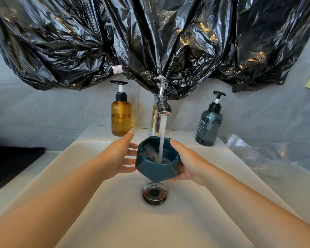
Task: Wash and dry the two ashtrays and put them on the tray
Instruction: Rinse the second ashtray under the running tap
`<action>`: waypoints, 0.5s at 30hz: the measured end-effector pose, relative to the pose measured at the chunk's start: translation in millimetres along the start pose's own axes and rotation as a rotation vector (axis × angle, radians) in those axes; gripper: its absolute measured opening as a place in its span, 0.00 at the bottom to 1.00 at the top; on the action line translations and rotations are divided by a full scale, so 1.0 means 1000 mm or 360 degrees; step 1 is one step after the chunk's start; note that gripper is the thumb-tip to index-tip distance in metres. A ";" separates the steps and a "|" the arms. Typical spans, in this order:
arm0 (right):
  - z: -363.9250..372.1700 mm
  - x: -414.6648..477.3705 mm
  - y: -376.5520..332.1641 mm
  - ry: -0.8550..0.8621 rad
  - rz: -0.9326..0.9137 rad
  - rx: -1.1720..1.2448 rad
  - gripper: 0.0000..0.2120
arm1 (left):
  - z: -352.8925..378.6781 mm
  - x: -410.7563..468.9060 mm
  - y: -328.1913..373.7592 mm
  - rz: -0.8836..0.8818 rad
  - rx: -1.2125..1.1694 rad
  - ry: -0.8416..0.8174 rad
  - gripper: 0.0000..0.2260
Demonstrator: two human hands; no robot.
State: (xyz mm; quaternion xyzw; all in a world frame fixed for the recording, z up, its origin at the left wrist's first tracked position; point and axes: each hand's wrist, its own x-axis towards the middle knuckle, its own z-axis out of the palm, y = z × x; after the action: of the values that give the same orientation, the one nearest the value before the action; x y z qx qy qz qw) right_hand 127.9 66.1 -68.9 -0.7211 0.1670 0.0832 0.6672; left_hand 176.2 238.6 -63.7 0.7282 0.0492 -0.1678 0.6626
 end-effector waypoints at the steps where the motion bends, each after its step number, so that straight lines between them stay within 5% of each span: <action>1: -0.003 0.001 0.000 0.0030 0.0001 -0.0004 0.20 | 0.000 0.000 -0.001 -0.0014 0.0006 -0.0009 0.23; 15: -0.006 0.005 0.005 -0.0086 0.0042 0.0076 0.22 | 0.000 -0.011 -0.006 -0.0280 -0.0100 -0.0426 0.23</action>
State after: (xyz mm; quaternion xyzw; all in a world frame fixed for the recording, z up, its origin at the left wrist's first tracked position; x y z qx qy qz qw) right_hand 130.1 58.8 -74.3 -0.7003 0.1603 0.1076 0.6872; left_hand 164.5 241.2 -65.8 0.6710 0.0294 -0.3192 0.6685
